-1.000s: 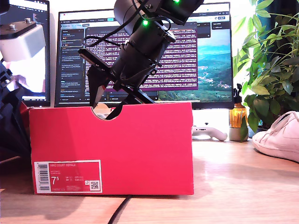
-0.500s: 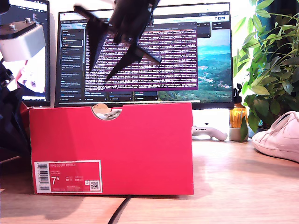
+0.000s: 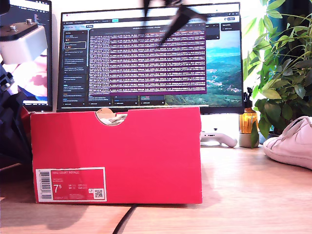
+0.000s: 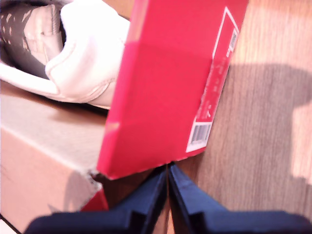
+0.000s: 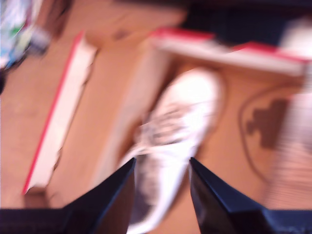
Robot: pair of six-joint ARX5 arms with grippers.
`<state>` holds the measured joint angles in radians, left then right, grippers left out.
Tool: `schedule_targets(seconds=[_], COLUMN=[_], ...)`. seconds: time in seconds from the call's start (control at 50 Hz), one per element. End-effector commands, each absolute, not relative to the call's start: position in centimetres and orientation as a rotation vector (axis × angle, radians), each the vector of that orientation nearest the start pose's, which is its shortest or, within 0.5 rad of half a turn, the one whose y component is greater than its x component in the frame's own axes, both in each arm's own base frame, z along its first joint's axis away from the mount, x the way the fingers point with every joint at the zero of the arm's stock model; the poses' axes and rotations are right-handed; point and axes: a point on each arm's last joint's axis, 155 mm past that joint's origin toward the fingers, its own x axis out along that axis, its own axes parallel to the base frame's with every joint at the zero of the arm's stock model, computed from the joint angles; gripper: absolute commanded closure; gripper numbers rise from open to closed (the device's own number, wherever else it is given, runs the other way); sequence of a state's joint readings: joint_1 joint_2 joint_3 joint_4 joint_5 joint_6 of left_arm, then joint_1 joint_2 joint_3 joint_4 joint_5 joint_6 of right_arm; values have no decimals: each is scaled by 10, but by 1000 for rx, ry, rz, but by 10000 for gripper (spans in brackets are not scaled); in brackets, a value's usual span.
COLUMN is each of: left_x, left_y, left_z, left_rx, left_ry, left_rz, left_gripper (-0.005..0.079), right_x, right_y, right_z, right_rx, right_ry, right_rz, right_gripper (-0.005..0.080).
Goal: Pack the white shoes by picking the first shoe and placing it inside the red shoebox, left side, then picking and rotating the second shoe and placing it in the shoebox
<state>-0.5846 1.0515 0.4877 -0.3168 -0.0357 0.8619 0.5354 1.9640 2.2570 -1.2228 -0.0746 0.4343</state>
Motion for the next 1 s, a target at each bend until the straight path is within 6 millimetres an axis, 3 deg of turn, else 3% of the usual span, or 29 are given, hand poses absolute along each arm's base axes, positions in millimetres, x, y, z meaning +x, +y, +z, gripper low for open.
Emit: schedule_targets(seconds=[0.0, 0.12, 0.42, 0.68, 0.98], left_x=[245, 245, 245, 245, 245], left_y=[-155, -155, -155, -155, -155], left_z=[59, 59, 59, 59, 59], left_rx=[1049, 1049, 1049, 1049, 1049], left_ry=[586, 586, 586, 585, 585], left_rz=[-860, -860, -860, -859, -859], left_gripper=[761, 761, 761, 761, 761], right_x=[417, 414, 430, 437, 429], right_y=[245, 212, 171, 133, 91], right_z=[271, 263, 268, 275, 276], right_rx=[168, 194, 440, 502, 592], right_ry=[1043, 1110, 1072, 1001, 978], right_rz=[320, 231, -58, -218, -351], right_gripper=[444, 444, 443, 439, 281])
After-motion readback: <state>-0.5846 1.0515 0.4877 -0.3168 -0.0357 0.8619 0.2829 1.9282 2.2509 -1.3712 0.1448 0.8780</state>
